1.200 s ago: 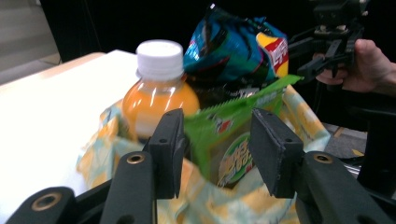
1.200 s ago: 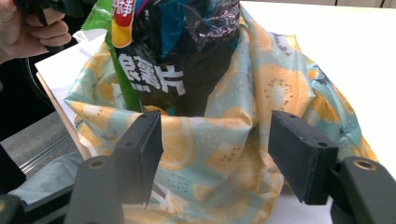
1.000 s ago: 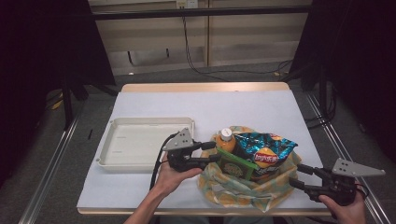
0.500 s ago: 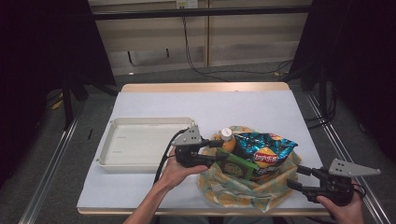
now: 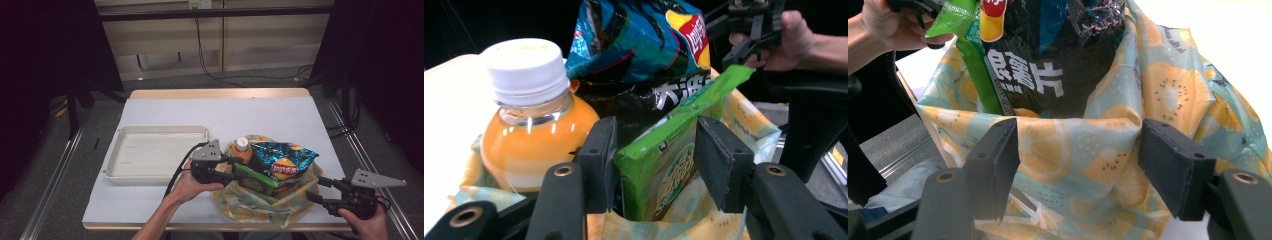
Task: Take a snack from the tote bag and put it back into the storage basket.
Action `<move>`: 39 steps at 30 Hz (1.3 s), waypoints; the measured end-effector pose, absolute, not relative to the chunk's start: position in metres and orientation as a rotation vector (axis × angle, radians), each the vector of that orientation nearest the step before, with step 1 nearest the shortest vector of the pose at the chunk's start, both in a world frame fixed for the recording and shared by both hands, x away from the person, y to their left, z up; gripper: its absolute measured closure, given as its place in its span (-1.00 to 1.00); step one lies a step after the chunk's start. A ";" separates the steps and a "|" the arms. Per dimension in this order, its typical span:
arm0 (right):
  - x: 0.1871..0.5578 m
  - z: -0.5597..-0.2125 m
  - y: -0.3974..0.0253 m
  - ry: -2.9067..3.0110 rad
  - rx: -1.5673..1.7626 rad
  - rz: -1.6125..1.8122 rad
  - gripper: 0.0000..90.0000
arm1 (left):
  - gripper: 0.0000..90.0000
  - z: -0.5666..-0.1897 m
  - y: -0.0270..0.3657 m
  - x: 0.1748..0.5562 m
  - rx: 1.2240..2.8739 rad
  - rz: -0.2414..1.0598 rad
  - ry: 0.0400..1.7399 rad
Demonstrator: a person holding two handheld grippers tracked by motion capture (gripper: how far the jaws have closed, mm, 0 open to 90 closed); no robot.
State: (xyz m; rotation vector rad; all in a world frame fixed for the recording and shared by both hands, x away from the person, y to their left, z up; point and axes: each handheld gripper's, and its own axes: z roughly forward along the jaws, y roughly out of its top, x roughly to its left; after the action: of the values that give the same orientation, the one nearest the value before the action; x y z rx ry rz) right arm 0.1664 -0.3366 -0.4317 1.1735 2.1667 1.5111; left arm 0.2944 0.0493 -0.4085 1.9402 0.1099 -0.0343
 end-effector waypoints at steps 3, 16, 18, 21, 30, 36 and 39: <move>0.166 -0.433 -0.338 2.170 1.169 1.506 -0.29 | 0.14 -0.410 0.047 0.292 1.961 -0.028 0.094; 0.167 -0.434 -0.339 2.175 1.182 1.507 -0.31 | 0.20 -0.416 0.040 0.290 1.961 -0.043 0.050; 0.168 -0.434 -0.338 2.176 1.186 1.502 -0.32 | 0.12 -0.419 0.038 0.290 1.953 -0.054 0.051; 0.168 -0.434 -0.338 2.179 1.184 1.502 -0.32 | 0.09 -0.420 0.036 0.289 1.962 -0.040 0.036; 0.169 -0.435 -0.339 2.174 1.190 1.510 -0.35 | 0.26 -0.420 0.035 0.288 1.972 -0.041 0.013; 0.169 -0.434 -0.339 2.175 1.194 1.513 -0.36 | 0.18 -0.422 0.028 0.284 1.994 -0.037 -0.006; 0.169 -0.435 -0.338 2.178 1.201 1.511 -0.36 | 0.16 -0.422 0.025 0.285 1.993 -0.037 -0.006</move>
State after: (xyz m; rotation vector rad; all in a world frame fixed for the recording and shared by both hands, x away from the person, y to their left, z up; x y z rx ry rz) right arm 0.1686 -0.3385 -0.4349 1.2008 2.1783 1.5113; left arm 0.2845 0.0253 -0.4218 1.9932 -0.0058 -0.0373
